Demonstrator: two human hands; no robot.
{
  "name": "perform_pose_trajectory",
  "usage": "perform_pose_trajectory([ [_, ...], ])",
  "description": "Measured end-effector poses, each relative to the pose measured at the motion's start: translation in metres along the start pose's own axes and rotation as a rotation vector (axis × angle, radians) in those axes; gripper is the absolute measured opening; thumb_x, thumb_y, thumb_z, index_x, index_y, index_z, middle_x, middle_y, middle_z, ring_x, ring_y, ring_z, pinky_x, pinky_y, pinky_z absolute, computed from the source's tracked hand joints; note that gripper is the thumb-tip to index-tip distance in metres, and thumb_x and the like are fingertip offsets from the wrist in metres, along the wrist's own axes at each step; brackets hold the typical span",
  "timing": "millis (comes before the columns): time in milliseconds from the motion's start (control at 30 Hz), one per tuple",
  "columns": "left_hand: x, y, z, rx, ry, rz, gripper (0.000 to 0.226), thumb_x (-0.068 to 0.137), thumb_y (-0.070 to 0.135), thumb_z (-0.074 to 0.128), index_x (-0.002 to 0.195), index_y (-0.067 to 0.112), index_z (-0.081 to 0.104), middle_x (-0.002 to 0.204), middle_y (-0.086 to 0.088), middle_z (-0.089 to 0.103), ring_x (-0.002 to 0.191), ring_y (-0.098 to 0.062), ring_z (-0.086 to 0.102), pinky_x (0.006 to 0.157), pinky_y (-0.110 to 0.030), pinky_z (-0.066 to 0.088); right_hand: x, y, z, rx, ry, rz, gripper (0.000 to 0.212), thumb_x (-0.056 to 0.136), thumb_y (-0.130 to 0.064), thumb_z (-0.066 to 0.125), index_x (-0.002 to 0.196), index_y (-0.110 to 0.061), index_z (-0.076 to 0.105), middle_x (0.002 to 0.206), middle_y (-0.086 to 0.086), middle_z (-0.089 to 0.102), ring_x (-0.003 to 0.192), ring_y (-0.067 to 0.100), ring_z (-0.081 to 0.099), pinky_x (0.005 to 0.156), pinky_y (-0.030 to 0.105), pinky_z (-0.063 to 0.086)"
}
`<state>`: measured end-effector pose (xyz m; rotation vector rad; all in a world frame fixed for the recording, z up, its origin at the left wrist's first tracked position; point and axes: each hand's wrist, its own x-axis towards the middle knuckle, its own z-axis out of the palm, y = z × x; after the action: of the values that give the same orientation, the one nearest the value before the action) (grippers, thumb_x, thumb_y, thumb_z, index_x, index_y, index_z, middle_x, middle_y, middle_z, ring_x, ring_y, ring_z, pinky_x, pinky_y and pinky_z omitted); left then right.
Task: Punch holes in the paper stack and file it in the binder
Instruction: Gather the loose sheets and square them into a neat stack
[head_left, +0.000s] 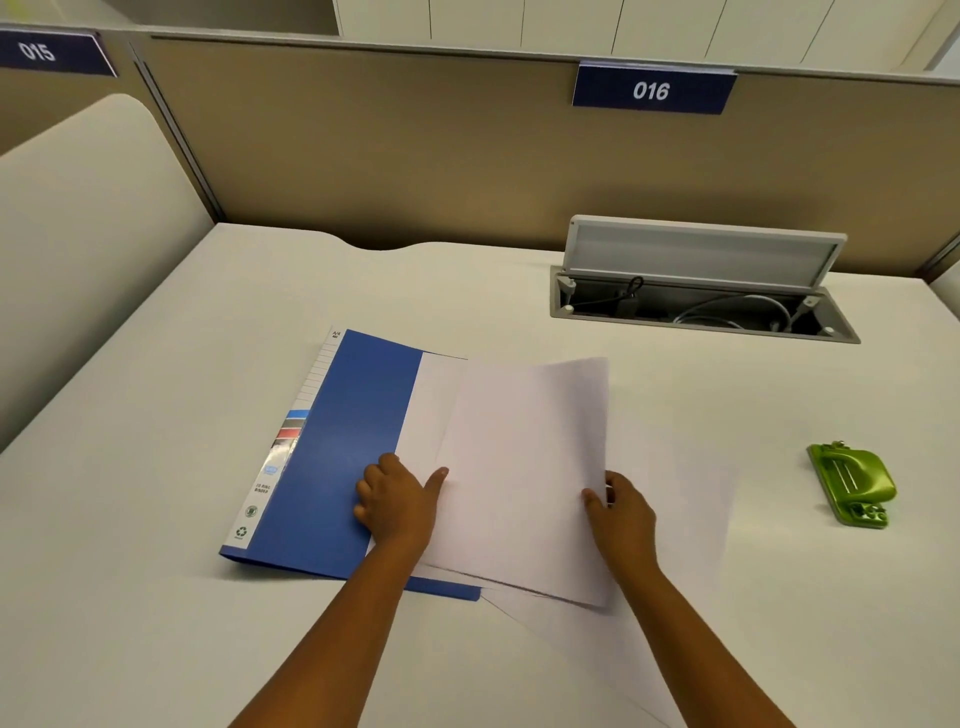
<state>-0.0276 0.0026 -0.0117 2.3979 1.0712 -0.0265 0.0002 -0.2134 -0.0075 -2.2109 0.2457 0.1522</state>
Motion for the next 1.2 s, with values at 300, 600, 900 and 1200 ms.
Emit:
perform_pose_trajectory([
  [300,-0.005,-0.003,0.002,0.091,0.003,0.051,0.082,0.069,0.058,0.066,0.127,0.008,0.036,0.131,-0.014,0.044,0.118,-0.028,0.044,0.093,-0.038,0.040,0.001,-0.029,0.032,-0.131,-0.055,0.004,0.070,0.085,-0.034,0.060,0.141,-0.008,0.028,0.142,0.012,0.042,0.130,0.031,0.039,0.107,0.043,0.037],
  [600,-0.003,-0.004,0.005,0.167,-0.001,0.067,0.080,0.072,0.061,0.059,0.127,0.009,0.034,0.132,-0.013,0.043,0.118,-0.025,0.044,0.094,-0.035,0.040,0.033,-0.046,0.014,0.273,-0.243,0.350,0.052,0.084,-0.032,0.062,0.122,0.002,0.051,0.119,0.016,0.058,0.104,0.032,0.056,0.088,0.039,0.047],
  [900,-0.004,-0.004,0.003,0.183,-0.014,0.080,0.078,0.073,0.062,0.057,0.127,0.009,0.034,0.132,-0.012,0.043,0.118,-0.024,0.044,0.094,-0.034,0.040,0.036,-0.057,0.017,-0.026,-0.354,0.264,0.060,0.083,-0.044,0.060,0.121,0.000,0.046,0.129,0.018,0.051,0.109,0.031,0.053,0.085,0.035,0.043],
  [1200,-0.018,-0.008,0.008,0.364,-0.089,0.250,0.083,0.088,0.060,0.030,0.146,0.008,0.001,0.157,-0.012,0.001,0.144,-0.031,0.002,0.116,-0.037,0.014,0.022,-0.048,0.022,-0.085,-0.105,0.156,0.078,0.081,-0.038,0.065,0.141,-0.004,0.028,0.142,0.016,0.041,0.129,0.033,0.042,0.103,0.039,0.037],
])
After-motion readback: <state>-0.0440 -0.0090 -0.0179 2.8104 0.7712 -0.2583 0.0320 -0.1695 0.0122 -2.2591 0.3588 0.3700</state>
